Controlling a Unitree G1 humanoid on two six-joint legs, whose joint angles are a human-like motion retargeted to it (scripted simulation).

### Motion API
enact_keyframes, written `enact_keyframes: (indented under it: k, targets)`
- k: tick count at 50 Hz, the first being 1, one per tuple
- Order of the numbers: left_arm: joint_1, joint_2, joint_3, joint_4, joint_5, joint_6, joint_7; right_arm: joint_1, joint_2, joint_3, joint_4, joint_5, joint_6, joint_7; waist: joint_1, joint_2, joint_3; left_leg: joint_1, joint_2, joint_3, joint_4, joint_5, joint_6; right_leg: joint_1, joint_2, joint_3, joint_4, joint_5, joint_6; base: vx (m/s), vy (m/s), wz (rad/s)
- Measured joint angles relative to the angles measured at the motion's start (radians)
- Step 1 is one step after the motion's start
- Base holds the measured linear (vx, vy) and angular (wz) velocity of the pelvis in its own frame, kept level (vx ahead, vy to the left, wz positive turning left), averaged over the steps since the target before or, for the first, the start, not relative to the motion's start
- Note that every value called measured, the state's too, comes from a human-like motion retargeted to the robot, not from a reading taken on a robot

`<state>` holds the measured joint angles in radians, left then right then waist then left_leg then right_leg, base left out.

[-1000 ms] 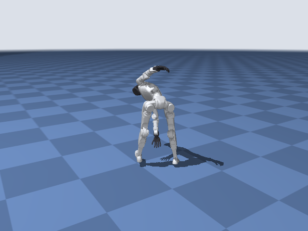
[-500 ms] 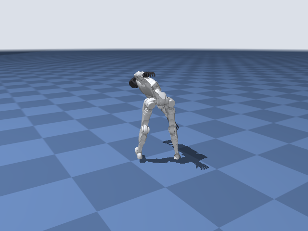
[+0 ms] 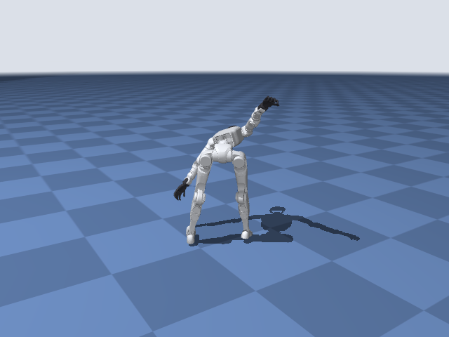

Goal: In place motions

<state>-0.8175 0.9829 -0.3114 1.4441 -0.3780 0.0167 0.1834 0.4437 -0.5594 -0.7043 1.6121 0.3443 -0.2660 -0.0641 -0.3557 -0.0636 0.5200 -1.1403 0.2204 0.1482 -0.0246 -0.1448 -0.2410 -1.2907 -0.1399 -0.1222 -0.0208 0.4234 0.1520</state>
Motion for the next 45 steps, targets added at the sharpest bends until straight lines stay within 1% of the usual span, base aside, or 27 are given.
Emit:
enact_keyframes:
  k: [3, 5, 7, 9, 11, 14, 16, 19, 22, 26, 28, 30, 31, 33, 35, 38, 40, 43, 45]
  targets:
    - [-0.002, 0.007, 0.067, -0.022, 0.051, 0.003, -0.011, -0.115, 0.01, 0.091, 0.025, 0.012, -0.019, -0.019, -0.182, -0.076, 0.0, 0.017, 0.004, 0.083, 0.009, -0.029, 0.008, -0.046, 0.025, 0.082, 0.001, 0.013, 0.003, 0.67, 0.43, -1.09]
    - [-0.003, 0.011, 0.074, -0.04, 0.1, 0.027, -0.05, -0.147, 0.016, 0.143, 0.043, 0.02, -0.028, -0.038, -0.257, -0.083, 0.0, 0.016, 0.018, 0.082, 0.004, -0.035, 0.008, -0.051, 0.044, 0.078, -0.008, 0.016, 0.0, 0.62, 0.12, -0.84]
    - [-0.042, -0.035, 0.074, -0.077, 0.172, 0.07, -0.104, -0.188, 0.054, 0.159, 0.05, 0.039, -0.047, -0.059, -0.307, -0.101, 0.0, 0.015, 0.025, 0.109, 0.007, -0.05, 0.007, -0.076, 0.062, 0.108, -0.009, 0.018, 0.0, 0.67, 0.03, -0.89]
    - [-0.089, -0.094, 0.072, -0.109, 0.24, 0.114, -0.174, -0.215, 0.089, 0.164, 0.053, 0.055, -0.071, -0.069, -0.33, -0.116, 0.0, 0.016, 0.027, 0.128, 0.005, -0.06, 0.008, -0.096, 0.075, 0.133, -0.009, 0.016, 0.0, 0.52, -0.05, -0.66]
    - [-0.139, -0.168, 0.061, -0.132, 0.302, 0.153, -0.255, -0.23, 0.115, 0.157, 0.056, 0.067, -0.09, -0.086, -0.331, -0.116, 0.0, 0.015, 0.03, 0.146, -0.001, -0.066, 0.006, -0.114, 0.086, 0.149, -0.011, 0.015, -0.004, 0.48, -0.19, -0.5]
    - [-0.197, -0.264, 0.044, -0.149, 0.384, 0.184, -0.372, -0.243, 0.132, 0.151, 0.057, 0.079, -0.105, -0.134, -0.322, -0.108, 0.0, 0.01, 0.037, 0.168, -0.011, -0.069, 0.002, -0.134, 0.096, 0.162, -0.012, 0.012, -0.01, 0.29, -0.1, -0.36]
    - [-0.21, -0.294, 0.043, -0.157, 0.422, 0.185, -0.4, -0.254, 0.127, 0.156, 0.053, 0.075, -0.113, -0.171, -0.323, -0.111, 0.0, 0.011, 0.038, 0.178, -0.012, -0.068, 0.003, -0.138, 0.098, 0.167, -0.011, 0.009, -0.013, 0.1, -0.01, -0.11]
    - [-0.197, -0.296, 0.05, -0.158, 0.435, 0.174, -0.383, -0.263, 0.105, 0.152, 0.038, 0.076, -0.118, -0.224, -0.306, -0.103, 0.0, 0.011, 0.04, 0.179, -0.01, -0.06, 0.004, -0.134, 0.097, 0.165, -0.009, 0.007, -0.015, 0.0, 0.0, 0.0]
    - [-0.145, -0.273, 0.076, -0.139, 0.331, 0.164, -0.369, -0.27, 0.072, 0.13, 0.024, 0.082, -0.117, -0.25, -0.273, -0.084, 0.0, 0.012, 0.04, 0.166, -0.004, -0.052, 0.007, -0.119, 0.089, 0.153, -0.008, 0.004, -0.011, -0.11, 0.03, 0.22]
    - [-0.007, -0.226, 0.153, -0.095, 0.129, 0.138, -0.417, -0.3, -0.001, 0.11, 0.012, 0.094, -0.112, -0.255, -0.211, -0.05, 0.0, 0.017, 0.039, 0.13, 0.006, -0.04, 0.01, -0.081, 0.074, 0.124, -0.007, -0.001, -0.006, -0.26, 0.08, 0.3]
    - [0.109, -0.22, 0.241, -0.053, 0.024, 0.118, -0.385, -0.326, -0.053, 0.129, 0.005, 0.089, -0.105, -0.249, -0.178, -0.021, 0.0, 0.019, 0.041, 0.098, 0.01, -0.034, 0.009, -0.052, 0.067, 0.095, -0.008, -0.004, -0.003, -0.37, 0.12, 0.39]
    - [0.256, -0.235, 0.349, -0.036, -0.088, 0.119, -0.337, -0.37, -0.101, 0.168, -0.011, 0.073, -0.087, -0.235, -0.143, 0.004, 0.0, 0.023, 0.039, 0.072, 0.012, -0.029, 0.01, -0.025, 0.057, 0.07, -0.009, -0.007, -0.002, -0.38, 0.03, 0.5]
    - [0.34, -0.249, 0.397, -0.039, -0.125, 0.113, -0.348, -0.4, -0.12, 0.186, -0.026, 0.057, -0.069, -0.225, -0.124, 0.014, 0.0, 0.026, 0.035, 0.063, 0.012, -0.026, 0.01, -0.011, 0.051, 0.059, -0.009, -0.009, -0.002, -0.42, 0.08, 0.63]
    - [0.507, -0.303, 0.5, -0.057, -0.16, 0.112, -0.37, -0.475, -0.152, 0.229, -0.068, 0.018, -0.034, -0.194, -0.084, 0.022, 0.0, 0.032, 0.019, 0.062, 0.017, -0.025, 0.014, 0.003, 0.032, 0.06, -0.003, -0.014, 0.002, -0.44, 0.02, 0.76]
    - [0.669, -0.347, 0.563, -0.07, -0.146, 0.132, -0.387, -0.537, -0.182, 0.287, -0.115, -0.02, 0.01, -0.141, -0.028, 0.045, 0.0, 0.03, 0.005, 0.042, 0.018, -0.015, 0.015, 0.025, 0.011, 0.036, -0.002, -0.018, 0.002, -0.51, -0.06, 1.06]
    - [0.855, -0.371, 0.578, -0.062, -0.127, 0.156, -0.383, -0.6, -0.226, 0.375, -0.181, -0.089, 0.065, -0.059, 0.089, 0.102, 0.0, 0.018, -0.018, -0.01, 0.015, 0.008, 0.014, 0.074, -0.022, -0.035, -0.005, -0.026, -0.002, -0.62, -0.02, 1.42]
    - [0.936, -0.405, 0.574, -0.061, -0.14, 0.159, -0.365, -0.643, -0.256, 0.44, -0.226, -0.151, 0.096, -0.051, 0.171, 0.143, 0.0, 0.005, -0.042, -0.036, 0.015, 0.021, 0.014, 0.096, -0.05, -0.076, -0.002, -0.034, -0.003, -0.62, -0.09, 1.63]
    - [1.0, -0.446, 0.559, -0.067, -0.161, 0.14, -0.314, -0.69, -0.344, 0.587, -0.265, -0.223, 0.165, -0.112, 0.31, 0.236, 0.0, -0.011, -0.085, -0.112, 0.014, 0.048, 0.003, 0.149, -0.098, -0.164, 0.003, -0.05, -0.007, -0.7, -0.05, 1.93]
    - [1.005, -0.465, 0.526, -0.062, -0.17, 0.123, -0.278, -0.72, -0.394, 0.637, -0.285, -0.273, 0.205, -0.146, 0.419, 0.316, 0.0, -0.017, -0.113, -0.167, 0.011, 0.07, -0.003, 0.197, -0.126, -0.233, 0.004, -0.06, -0.006, -0.69, -0.02, 1.86]
